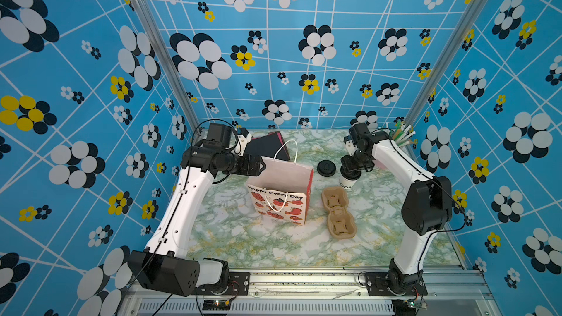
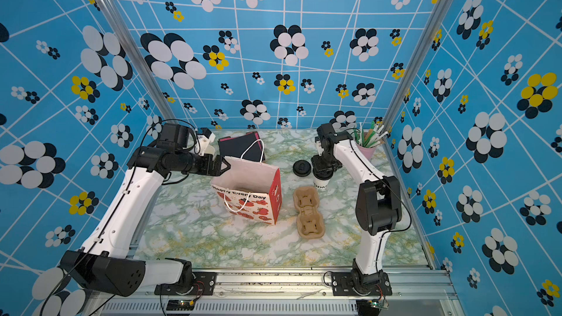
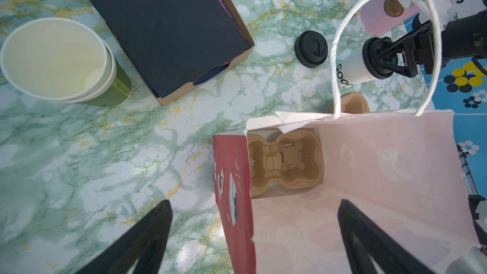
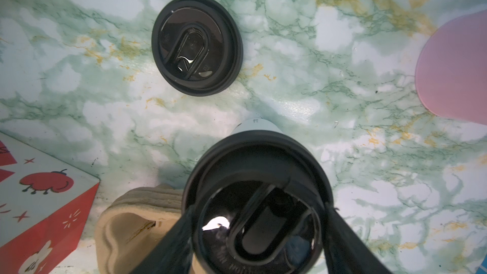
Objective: Pack a coffee takeout order
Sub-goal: Pick up the coffee cup at the middle-right of the table.
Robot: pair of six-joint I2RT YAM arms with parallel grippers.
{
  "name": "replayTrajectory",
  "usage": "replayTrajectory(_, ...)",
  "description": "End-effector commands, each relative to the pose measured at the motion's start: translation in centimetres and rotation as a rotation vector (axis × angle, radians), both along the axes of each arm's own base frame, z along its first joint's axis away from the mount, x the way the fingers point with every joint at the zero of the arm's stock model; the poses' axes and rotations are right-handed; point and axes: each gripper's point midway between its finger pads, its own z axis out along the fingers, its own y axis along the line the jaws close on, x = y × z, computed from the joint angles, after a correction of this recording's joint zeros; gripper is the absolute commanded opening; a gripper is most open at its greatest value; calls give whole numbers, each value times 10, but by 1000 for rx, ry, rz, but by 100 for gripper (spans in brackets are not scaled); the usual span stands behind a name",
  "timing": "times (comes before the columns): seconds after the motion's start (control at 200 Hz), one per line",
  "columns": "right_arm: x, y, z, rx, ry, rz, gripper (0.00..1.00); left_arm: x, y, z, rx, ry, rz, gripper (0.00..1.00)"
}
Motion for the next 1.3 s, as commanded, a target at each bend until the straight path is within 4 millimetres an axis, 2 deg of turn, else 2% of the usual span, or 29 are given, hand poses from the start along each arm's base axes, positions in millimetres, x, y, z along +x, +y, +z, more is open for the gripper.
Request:
replayTrajectory(0.0,-14,-6,-21,-31,84,-4,60,-1,3,-1,0,-6,5,99)
replayTrajectory(0.325,-10,-3,9,-10,14,-7,59,-1,3,1,2,-11,6,99)
replayTrajectory(0.87,-12,-3,45,-2,-58,-5,59,0,3,-2,-1,-4,6,98)
replayTrajectory(1.079,-15,1,64,8,-90,5,59,1,4,-6,5,0,9,89)
replayTrajectory(1.294,-23,7,93,38,-145,20,59,3,5,-10,13,5,16,69)
